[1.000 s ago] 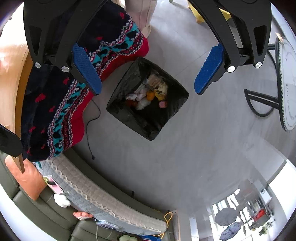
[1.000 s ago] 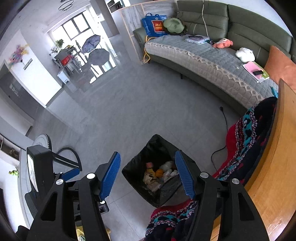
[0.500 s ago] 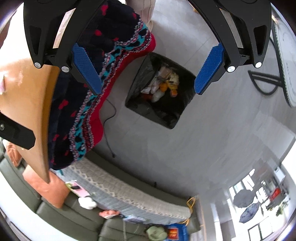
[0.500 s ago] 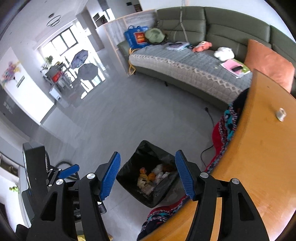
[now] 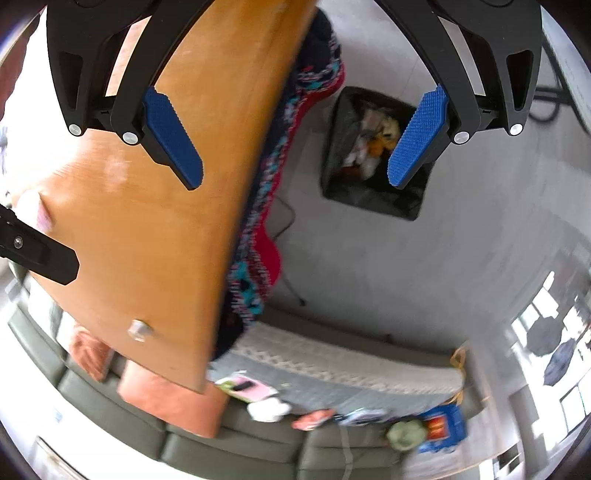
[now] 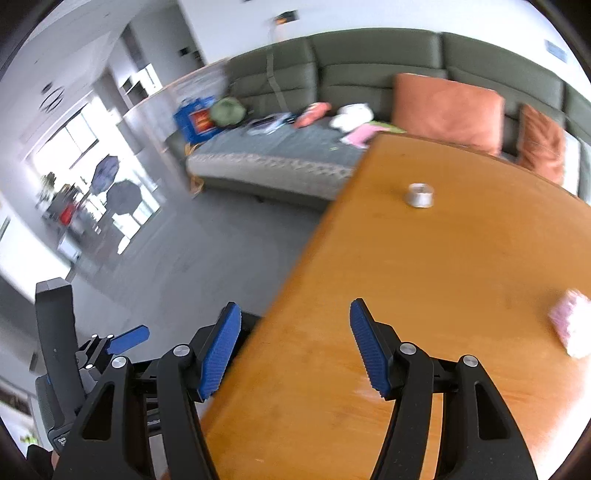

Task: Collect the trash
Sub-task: 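Move both open grippers back over the table toward the pink bag, then grasp the pink-filled plastic bag with the right gripper while the left grasps the white cup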

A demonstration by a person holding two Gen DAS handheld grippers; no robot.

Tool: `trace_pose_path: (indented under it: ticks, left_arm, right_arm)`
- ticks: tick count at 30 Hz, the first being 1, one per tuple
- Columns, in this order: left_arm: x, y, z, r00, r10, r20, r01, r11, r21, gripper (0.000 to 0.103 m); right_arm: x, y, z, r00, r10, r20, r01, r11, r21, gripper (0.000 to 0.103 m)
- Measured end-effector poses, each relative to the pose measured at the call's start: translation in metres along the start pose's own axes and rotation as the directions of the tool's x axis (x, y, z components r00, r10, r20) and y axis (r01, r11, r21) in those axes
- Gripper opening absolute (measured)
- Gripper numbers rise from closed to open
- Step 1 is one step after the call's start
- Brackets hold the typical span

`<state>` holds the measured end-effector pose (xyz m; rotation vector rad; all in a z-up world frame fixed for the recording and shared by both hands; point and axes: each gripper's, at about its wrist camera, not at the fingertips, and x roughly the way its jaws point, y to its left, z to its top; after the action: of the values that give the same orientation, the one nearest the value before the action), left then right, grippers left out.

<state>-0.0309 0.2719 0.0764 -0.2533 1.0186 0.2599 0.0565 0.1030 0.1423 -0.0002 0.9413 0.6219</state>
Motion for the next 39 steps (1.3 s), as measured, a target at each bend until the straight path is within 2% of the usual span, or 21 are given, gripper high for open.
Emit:
trace_pose_path:
  ticks: [11,20,23,27,30,35,39]
  left_arm:
    - [0.003,-0.103,0.011,0.996,-0.090,0.002,0.088,0.985,0.149,0.097]
    - [0.019,-0.170,0.021,0.989,-0.145,-0.031,0.148,0.963,0.225,0.097]
    - [0.022,-0.192,0.024,0.988,-0.147,-0.039,0.152,0.954,0.257,0.097]
    - [0.032,-0.210,0.035,0.987,-0.155,-0.053,0.163,0.949,0.270,0.097]
    - [0.042,-0.218,0.043,0.987,-0.150,-0.062,0.161,0.947,0.277,0.097]
    - [0.062,-0.227,0.055,0.984,-0.151,-0.092,0.171,0.943,0.287,0.097]
    - [0.078,-0.228,0.067,0.984,-0.147,-0.099,0.170,0.943,0.287,0.097]
  right_arm:
    - [-0.059,-0.129,-0.011,0.985,-0.152,0.080,0.135,0.973,0.187,0.063]
    - [-0.086,-0.213,-0.021,0.964,-0.248,0.095,0.208,0.928,0.310,0.063]
    - [-0.092,-0.243,-0.021,0.953,-0.288,0.098,0.235,0.901,0.364,0.063]
    - [-0.093,-0.284,-0.019,0.936,-0.342,0.085,0.268,0.848,0.457,0.063]
    - [-0.088,-0.320,-0.023,0.911,-0.410,0.041,0.323,0.774,0.544,0.063]
    - [-0.063,-0.356,-0.035,0.900,-0.432,-0.062,0.371,0.682,0.630,0.063]
    - [-0.039,-0.369,-0.045,0.889,-0.436,-0.141,0.417,0.643,0.643,0.063]
